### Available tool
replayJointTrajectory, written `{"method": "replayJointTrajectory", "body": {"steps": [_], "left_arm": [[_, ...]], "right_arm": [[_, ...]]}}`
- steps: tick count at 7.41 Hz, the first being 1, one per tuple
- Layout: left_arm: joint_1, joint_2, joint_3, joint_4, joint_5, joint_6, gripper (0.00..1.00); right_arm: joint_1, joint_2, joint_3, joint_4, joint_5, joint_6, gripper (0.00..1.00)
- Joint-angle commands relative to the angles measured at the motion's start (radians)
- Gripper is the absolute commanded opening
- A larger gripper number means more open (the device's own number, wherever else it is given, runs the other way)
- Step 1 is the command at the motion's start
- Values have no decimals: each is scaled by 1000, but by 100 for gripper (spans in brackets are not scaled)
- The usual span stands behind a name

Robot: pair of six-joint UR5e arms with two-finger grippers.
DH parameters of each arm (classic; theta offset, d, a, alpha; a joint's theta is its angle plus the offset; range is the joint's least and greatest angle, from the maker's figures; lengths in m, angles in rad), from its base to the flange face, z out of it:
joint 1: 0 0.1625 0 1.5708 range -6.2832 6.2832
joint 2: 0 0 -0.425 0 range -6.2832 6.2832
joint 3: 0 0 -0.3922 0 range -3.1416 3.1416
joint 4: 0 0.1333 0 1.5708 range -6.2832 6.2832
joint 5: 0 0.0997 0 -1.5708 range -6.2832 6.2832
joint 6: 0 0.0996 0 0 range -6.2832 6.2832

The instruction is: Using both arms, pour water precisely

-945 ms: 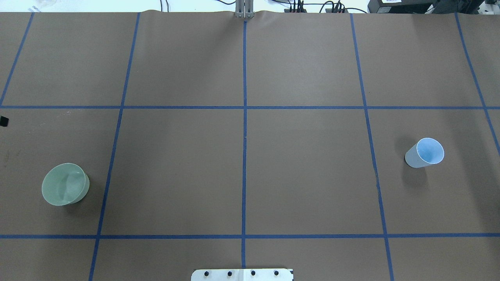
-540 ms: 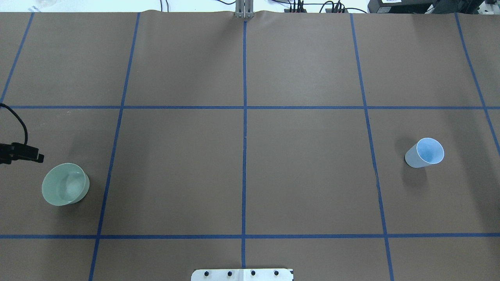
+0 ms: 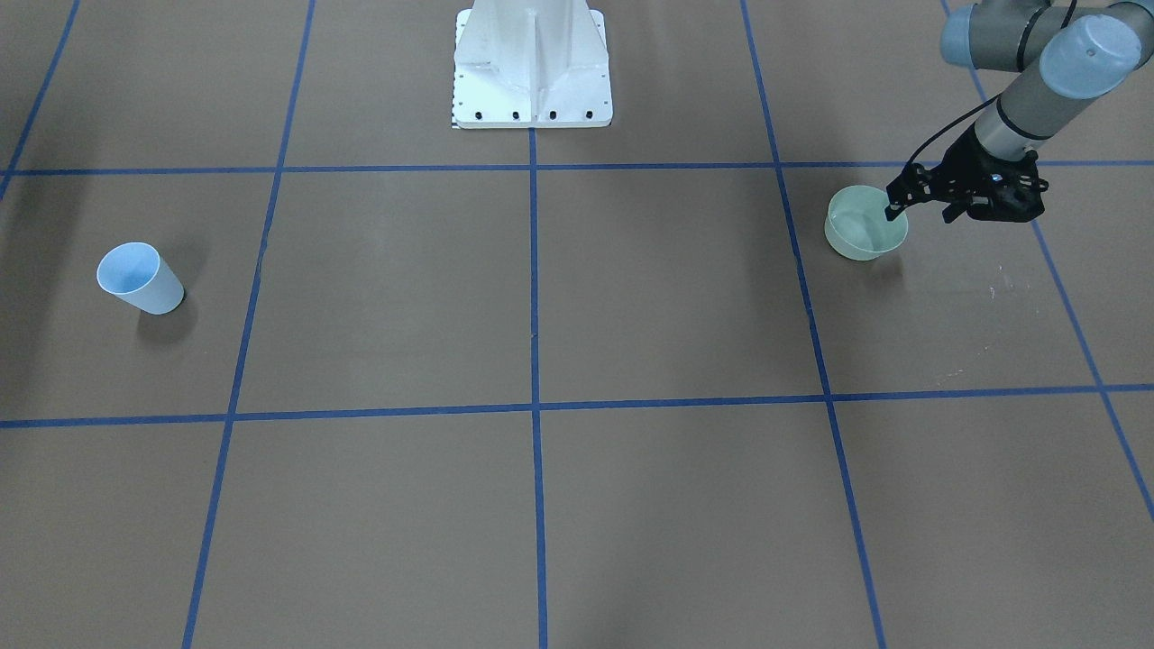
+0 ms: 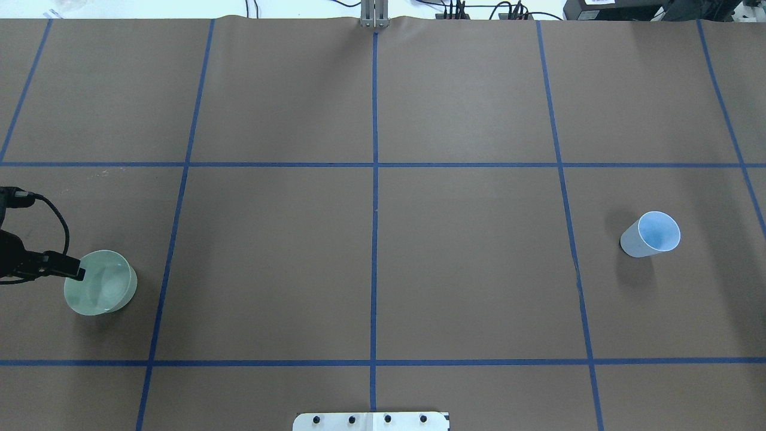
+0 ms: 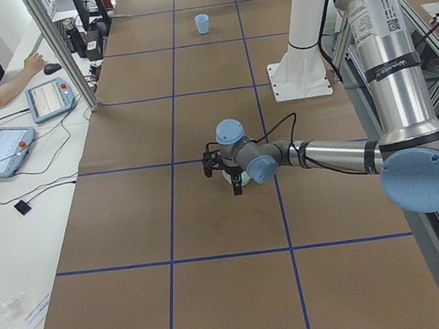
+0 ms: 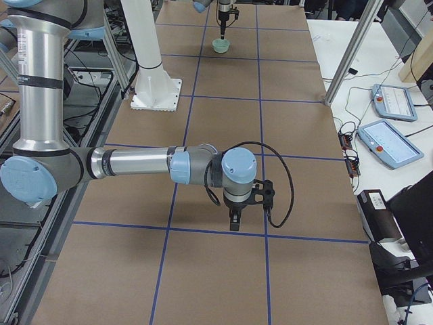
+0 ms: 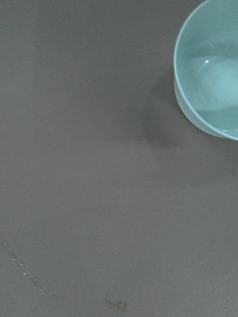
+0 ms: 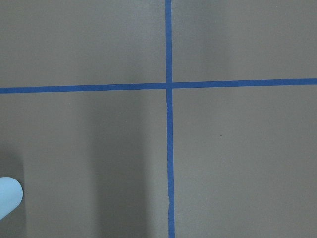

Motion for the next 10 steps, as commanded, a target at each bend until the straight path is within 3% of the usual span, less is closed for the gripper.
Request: {"method": "replayJointTrajectory", "body": {"steps": [1,2,5,6,8,9,10], "left_arm": [[28,-1,15,-1,1,-1,98],[34,-3,18,-1,1,-4,84],[56,-13,27,3,2,-44,10],[56,-22,29,11,4,-44,0],[48,-27,4,14,-16,-47,0],[33,-18,-37,28,-92,-47,0],[-62,-27,-106,154,-170,-43,0]], "right_arm": [[0,0,0,0,0,0,99],[0,0,0,1,0,0,99],[0,1,0,1,-12,0,99],[0,0,0,1,-12,0,99],[0,1,4,1,-12,2,99],[0,3,7,1,-14,2,99],[2,3,9,1,-12,2,99]]}}
